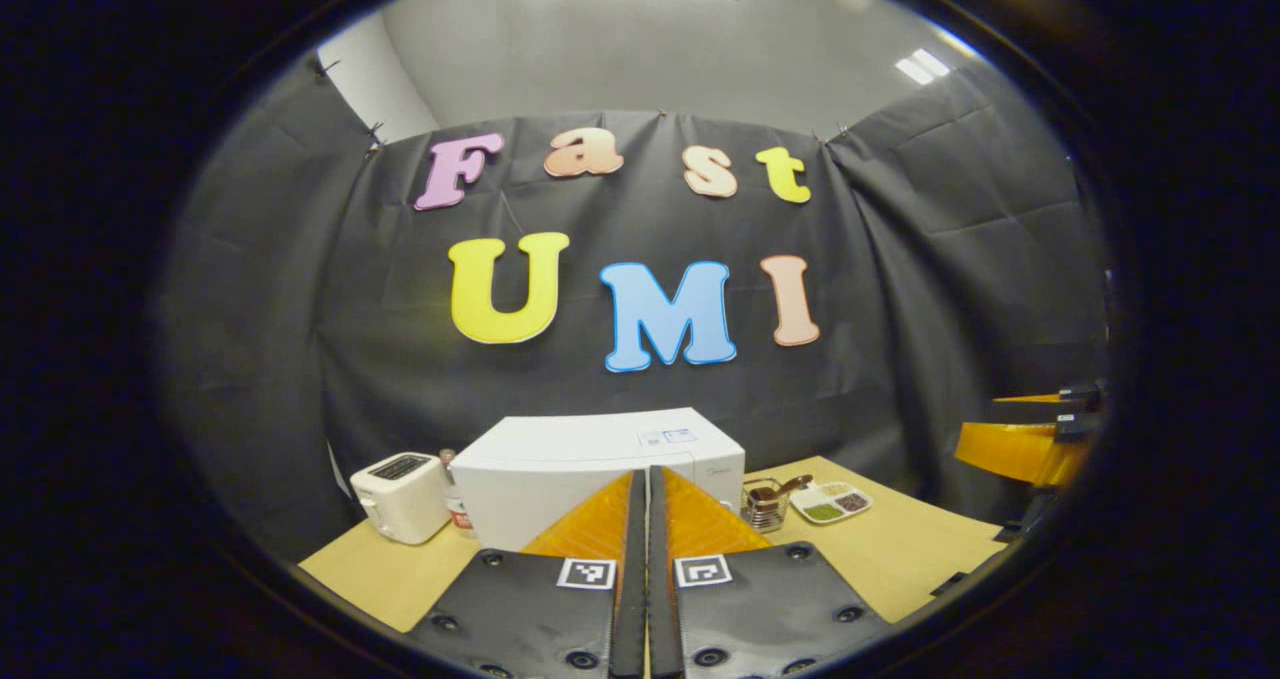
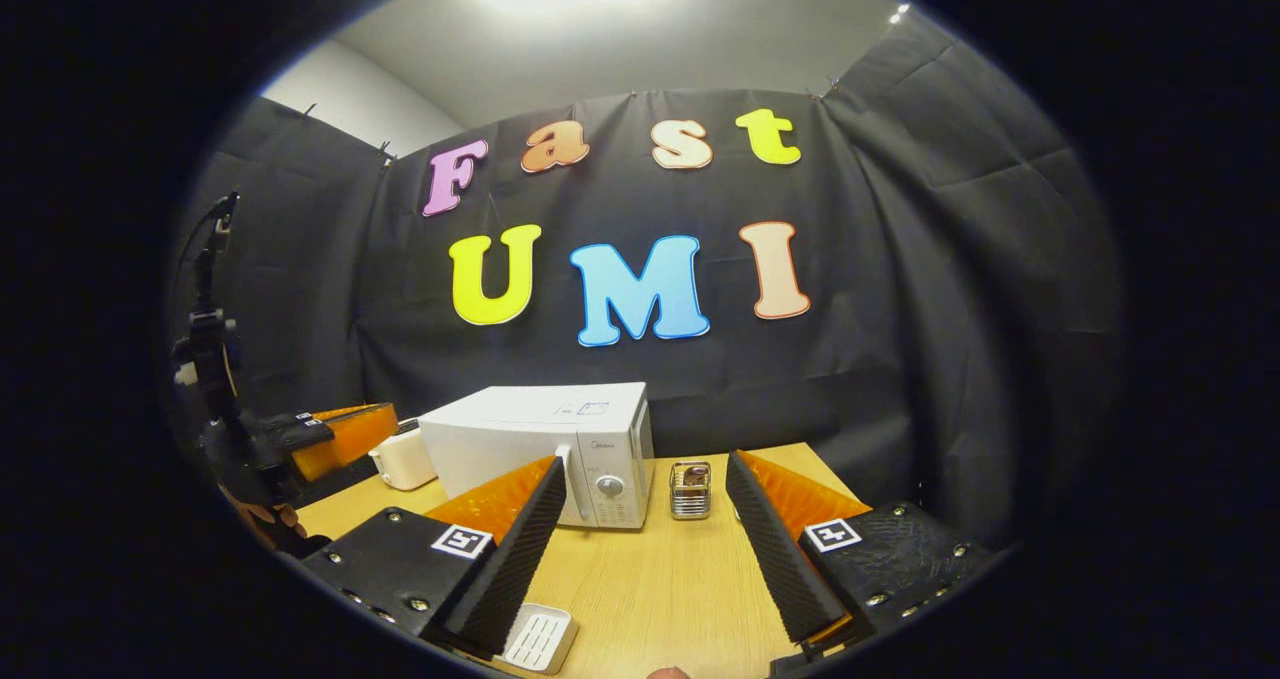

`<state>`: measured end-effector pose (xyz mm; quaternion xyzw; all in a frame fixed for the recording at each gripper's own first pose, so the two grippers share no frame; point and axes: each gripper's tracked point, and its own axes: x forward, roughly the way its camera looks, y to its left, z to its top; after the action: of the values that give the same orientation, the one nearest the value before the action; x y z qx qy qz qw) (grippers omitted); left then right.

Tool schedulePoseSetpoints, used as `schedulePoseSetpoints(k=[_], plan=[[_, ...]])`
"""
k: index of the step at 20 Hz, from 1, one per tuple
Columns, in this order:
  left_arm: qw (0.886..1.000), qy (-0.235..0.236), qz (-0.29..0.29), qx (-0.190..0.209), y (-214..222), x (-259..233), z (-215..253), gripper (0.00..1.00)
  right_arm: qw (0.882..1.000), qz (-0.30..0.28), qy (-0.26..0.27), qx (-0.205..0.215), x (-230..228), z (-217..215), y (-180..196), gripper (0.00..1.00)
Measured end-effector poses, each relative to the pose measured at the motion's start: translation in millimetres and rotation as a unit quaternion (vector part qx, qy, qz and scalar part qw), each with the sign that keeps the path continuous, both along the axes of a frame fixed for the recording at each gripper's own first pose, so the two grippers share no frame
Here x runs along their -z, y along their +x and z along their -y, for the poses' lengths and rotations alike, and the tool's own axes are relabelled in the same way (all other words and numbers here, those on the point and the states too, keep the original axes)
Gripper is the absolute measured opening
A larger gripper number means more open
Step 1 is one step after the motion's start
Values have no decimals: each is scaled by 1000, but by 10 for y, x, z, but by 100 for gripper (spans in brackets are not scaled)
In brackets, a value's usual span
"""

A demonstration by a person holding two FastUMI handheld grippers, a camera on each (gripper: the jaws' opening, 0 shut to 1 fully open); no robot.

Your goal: Open the microwave oven with the left hand, put the food in, and close the microwave oven.

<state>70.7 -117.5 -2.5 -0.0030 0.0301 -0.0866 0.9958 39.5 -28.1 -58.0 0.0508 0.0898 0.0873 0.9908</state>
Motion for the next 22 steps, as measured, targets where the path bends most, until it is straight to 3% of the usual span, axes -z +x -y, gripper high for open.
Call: schedulePoseSetpoints(k=[1, 2, 8, 13, 15, 17, 19, 21, 22], plan=[[1000, -1, 2, -1, -107, 0, -11, 7, 1000, 4, 1, -1, -36, -12, -23, 93], [1000, -1, 4, -3, -201, -26, -55, 7, 1000, 8, 0, -2, -73, -24, -54, 98], [1000, -14, 11, -24, -537, -60, -390, 11, 999, 29, -22, 3, -196, -229, -274, 98], [999, -37, 16, -32, -602, -77, -624, 70, 999, 23, -36, 4, -123, -435, -414, 98], [999, -37, 15, -38, -624, -67, -711, 88, 999, 24, -38, 5, -142, -486, -441, 98], [998, -35, 16, -39, -656, -80, -762, 94, 999, 27, -37, 5, -158, -529, -440, 98], [999, -29, 20, -29, -675, -101, -752, 92, 999, 25, -33, 6, -158, -567, -442, 98], [999, -19, 25, -25, -676, -120, -793, 97, 999, 24, -32, 5, -164, -612, -442, 98], [999, -15, 26, -25, -678, -130, -813, 91, 999, 25, -33, 4, -167, -633, -434, 98]])
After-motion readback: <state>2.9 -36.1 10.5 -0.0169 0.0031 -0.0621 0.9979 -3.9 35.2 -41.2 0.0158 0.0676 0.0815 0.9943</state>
